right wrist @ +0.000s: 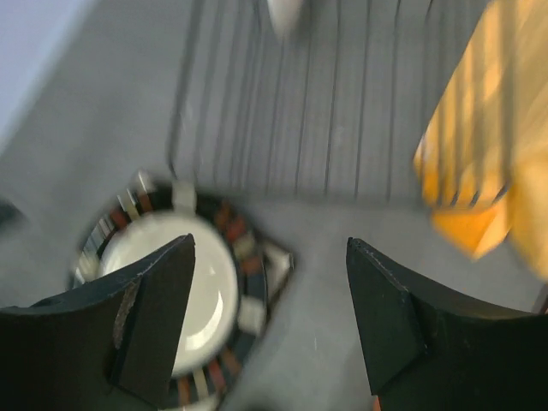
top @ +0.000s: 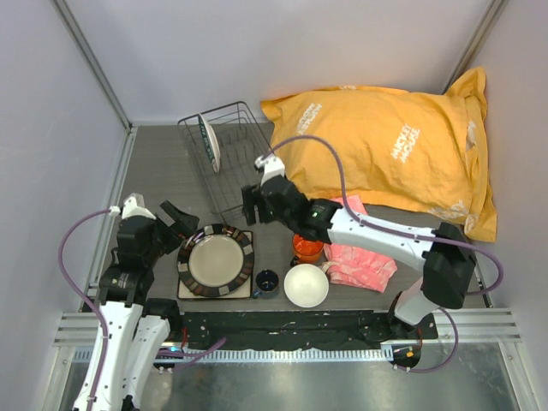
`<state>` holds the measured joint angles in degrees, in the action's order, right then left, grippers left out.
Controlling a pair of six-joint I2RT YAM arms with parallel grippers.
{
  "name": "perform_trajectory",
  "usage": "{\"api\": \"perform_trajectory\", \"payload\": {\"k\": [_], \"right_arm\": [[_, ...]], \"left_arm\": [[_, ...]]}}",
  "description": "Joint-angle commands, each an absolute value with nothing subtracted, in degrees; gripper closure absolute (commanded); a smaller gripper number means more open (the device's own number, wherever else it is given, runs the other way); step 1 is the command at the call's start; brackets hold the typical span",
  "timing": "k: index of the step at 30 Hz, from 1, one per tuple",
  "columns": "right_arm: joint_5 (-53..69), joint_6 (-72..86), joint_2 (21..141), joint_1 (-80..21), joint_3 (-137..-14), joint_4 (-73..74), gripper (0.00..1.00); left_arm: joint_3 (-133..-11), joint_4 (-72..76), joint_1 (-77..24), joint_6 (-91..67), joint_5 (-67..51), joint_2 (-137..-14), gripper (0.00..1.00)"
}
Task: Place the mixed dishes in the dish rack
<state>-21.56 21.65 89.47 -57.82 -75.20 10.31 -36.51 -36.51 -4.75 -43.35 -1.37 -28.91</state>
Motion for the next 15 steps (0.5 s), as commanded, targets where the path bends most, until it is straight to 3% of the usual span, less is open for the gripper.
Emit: {"api": "perform_trajectory", "payload": {"k": [1,15], "right_arm": [[-7.13,31.46,89.91,-58.18,-63.93,13.54,0.26],[3.16,38.41,89.73,-58.27,-51.33,-0.61,0.27]], "left_arm": [[-37.97,-36.48,-4.75,-44.29,-0.88,-28.57,0.0],[-36.39,-36.56,-4.66,-46.49,-1.14,-26.98,0.0]]}}
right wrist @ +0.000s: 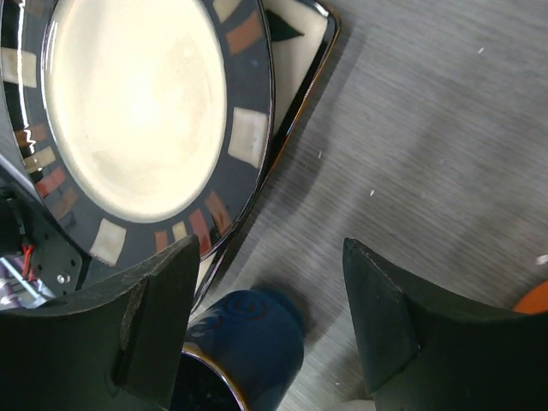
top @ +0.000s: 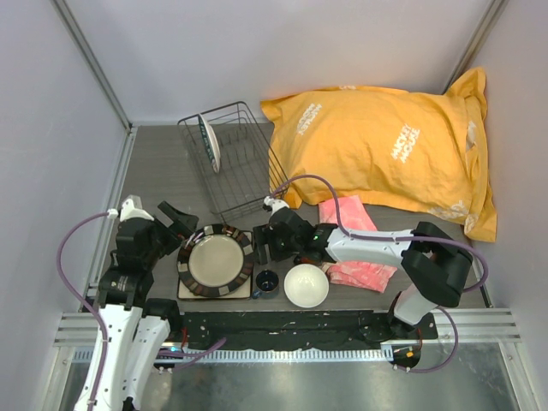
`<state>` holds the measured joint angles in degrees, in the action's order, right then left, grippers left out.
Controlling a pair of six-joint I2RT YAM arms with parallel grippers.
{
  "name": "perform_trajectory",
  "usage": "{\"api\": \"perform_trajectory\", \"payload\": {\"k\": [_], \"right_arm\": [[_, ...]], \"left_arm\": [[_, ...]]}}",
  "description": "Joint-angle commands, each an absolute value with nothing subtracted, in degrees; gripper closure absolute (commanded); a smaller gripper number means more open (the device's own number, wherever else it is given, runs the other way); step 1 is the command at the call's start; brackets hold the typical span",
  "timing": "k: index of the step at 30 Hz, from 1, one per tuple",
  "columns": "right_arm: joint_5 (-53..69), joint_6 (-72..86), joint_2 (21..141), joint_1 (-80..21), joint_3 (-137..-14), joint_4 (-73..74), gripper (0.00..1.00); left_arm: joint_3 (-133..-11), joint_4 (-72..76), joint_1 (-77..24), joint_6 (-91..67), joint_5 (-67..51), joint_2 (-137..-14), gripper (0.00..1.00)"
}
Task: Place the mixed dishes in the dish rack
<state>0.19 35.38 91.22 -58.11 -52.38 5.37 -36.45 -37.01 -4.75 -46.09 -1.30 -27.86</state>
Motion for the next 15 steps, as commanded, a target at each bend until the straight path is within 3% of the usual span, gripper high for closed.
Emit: {"api": "perform_trajectory", "payload": {"k": [1,15], "right_arm": [[3.43,38.93,90.17,-58.27,-51.24,-1.66,0.27],[3.26,43.94,95.88,-58.27,-53.7,-6.33,0.34]], "left_arm": [[-36.39,-36.91,-4.75,-46.41,-1.06,-26.9,0.0],[-35.86,-35.95,-4.66,-46.93,-1.76,-27.07,0.0]]}}
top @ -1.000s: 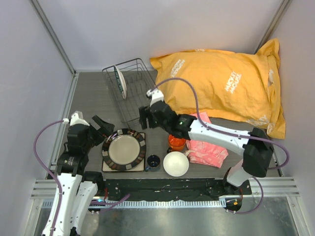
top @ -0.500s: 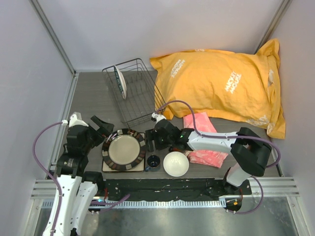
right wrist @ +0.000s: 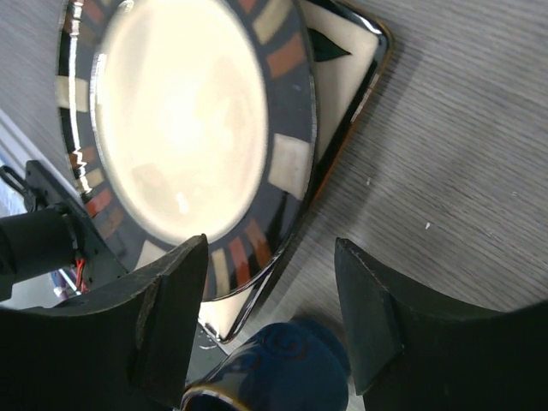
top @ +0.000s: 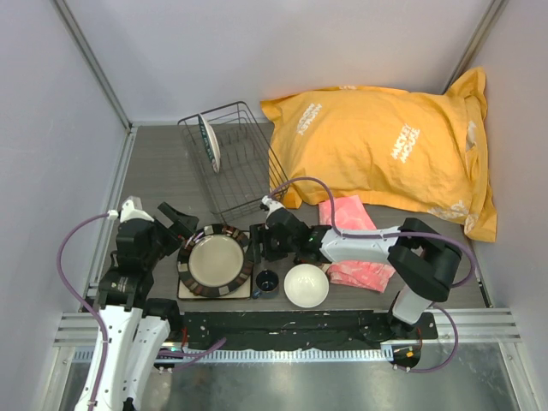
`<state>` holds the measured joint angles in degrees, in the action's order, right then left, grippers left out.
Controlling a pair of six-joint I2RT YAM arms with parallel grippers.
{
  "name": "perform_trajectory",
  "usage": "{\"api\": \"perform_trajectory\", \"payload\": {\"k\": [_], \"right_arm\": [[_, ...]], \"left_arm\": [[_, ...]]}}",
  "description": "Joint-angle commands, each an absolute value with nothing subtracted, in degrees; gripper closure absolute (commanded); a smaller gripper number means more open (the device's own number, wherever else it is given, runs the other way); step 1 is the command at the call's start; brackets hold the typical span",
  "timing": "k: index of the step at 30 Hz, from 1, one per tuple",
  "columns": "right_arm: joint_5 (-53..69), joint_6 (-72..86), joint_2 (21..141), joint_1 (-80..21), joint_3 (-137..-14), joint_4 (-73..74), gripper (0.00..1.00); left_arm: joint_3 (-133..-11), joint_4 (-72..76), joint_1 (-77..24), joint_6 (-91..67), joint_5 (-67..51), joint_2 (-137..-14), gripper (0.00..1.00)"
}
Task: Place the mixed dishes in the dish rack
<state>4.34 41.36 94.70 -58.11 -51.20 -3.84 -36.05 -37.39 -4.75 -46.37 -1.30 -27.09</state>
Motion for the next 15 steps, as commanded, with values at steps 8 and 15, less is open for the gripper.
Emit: {"api": "perform_trajectory", "payload": {"k": [8,15], "right_arm": [[4.3,46.49,99.49,-58.36,-54.23,-9.14,0.52],[6.06,47.72,102.13,-58.27,-55.02,-10.72,0.64]], "left_arm": [[-35.16,-35.6,-4.66,-46.93,-1.58,-26.72,0.0],[-34.28,-35.25,-4.66,-46.84,-1.49,-26.54,0.0]]}}
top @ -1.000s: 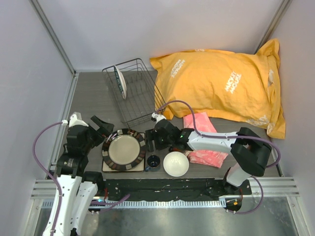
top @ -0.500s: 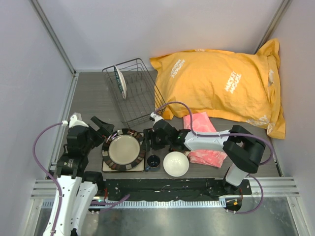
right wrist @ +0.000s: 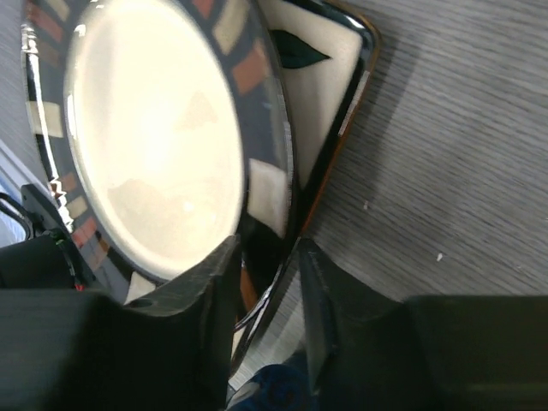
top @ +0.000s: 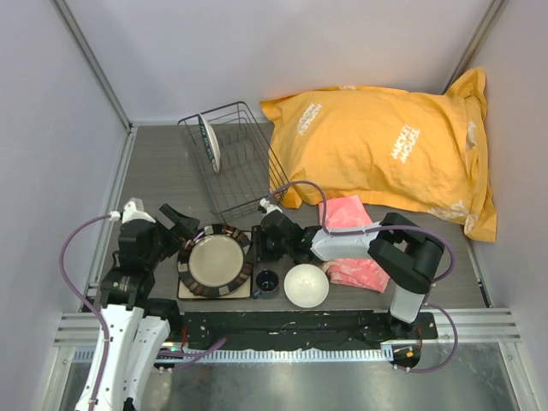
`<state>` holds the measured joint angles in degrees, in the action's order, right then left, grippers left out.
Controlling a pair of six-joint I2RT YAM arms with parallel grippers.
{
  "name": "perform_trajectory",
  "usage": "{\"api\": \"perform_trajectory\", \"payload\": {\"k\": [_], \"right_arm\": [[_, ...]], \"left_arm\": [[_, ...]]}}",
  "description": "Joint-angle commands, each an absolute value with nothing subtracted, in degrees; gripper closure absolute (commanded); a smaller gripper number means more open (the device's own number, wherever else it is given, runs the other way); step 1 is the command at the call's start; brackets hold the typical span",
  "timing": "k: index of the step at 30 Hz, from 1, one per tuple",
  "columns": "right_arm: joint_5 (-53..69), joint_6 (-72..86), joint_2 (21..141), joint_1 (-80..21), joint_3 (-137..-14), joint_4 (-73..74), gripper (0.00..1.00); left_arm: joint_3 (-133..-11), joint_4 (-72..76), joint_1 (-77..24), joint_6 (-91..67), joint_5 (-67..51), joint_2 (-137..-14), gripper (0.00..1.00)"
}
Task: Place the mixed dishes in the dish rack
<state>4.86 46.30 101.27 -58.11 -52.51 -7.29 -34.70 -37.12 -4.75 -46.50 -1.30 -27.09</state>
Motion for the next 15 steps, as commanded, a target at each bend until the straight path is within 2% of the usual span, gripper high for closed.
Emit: {"api": "perform_trajectory", "payload": {"k": [1,4,8,15], "right_arm": [[5.63,47.72,102.13,-58.27,-55.11,-10.55,0.75],[2.04,47.38,100.38,-58.18,-54.41,-9.23,0.99],[-4.74,45.54,94.5,-57.83,-53.09,-7.04,0.99],[-4.05,44.47,90.97,-56.78,-53.44,-3.78,0.99]], "left_arm": [[-34.19,-35.16,-4.66,-46.85,-1.49,-26.54,0.0],[-33.84,-34.98,-4.66,-46.85,-1.41,-26.63,0.0],[-33.75,-34.81,-4.66,-46.58,-1.41,-26.81,0.0],[-32.96,-33.92,-4.75,-46.93,-1.76,-26.98,0.0]]}}
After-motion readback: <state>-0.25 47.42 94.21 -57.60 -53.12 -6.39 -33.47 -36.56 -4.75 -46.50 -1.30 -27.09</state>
